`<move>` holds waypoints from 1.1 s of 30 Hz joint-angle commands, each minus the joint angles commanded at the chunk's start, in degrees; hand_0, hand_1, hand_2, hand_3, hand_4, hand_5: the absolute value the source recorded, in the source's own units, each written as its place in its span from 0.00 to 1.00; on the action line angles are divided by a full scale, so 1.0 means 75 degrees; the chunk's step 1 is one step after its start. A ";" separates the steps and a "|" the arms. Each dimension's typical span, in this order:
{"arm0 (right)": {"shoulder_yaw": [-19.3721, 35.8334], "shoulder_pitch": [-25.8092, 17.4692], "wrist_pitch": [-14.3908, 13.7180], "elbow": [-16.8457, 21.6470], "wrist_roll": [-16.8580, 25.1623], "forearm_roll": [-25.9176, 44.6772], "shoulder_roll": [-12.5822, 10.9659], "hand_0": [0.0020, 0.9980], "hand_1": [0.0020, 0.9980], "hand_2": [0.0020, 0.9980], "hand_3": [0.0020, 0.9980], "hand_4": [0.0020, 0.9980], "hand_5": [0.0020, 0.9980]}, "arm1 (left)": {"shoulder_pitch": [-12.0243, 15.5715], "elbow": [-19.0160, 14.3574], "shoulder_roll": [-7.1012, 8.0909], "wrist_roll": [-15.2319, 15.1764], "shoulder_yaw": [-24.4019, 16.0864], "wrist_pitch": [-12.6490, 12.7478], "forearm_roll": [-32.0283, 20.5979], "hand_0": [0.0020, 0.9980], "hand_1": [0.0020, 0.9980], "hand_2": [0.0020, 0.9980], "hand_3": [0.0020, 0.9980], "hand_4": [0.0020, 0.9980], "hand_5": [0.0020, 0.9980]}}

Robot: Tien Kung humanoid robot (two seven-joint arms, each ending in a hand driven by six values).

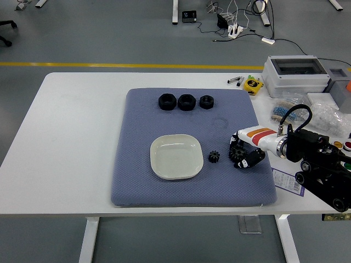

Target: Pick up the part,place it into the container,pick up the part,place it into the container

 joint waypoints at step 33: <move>-0.0256 0.0710 -0.0301 0.2239 -0.0289 -0.0792 0.0287 0.46 0.41 0.45 0.42 0.26 0.00 | -0.0007 0.0000 0.0000 0.0022 -0.0019 -0.0003 0.0051 0.71 0.62 0.65 0.57 0.62 0.71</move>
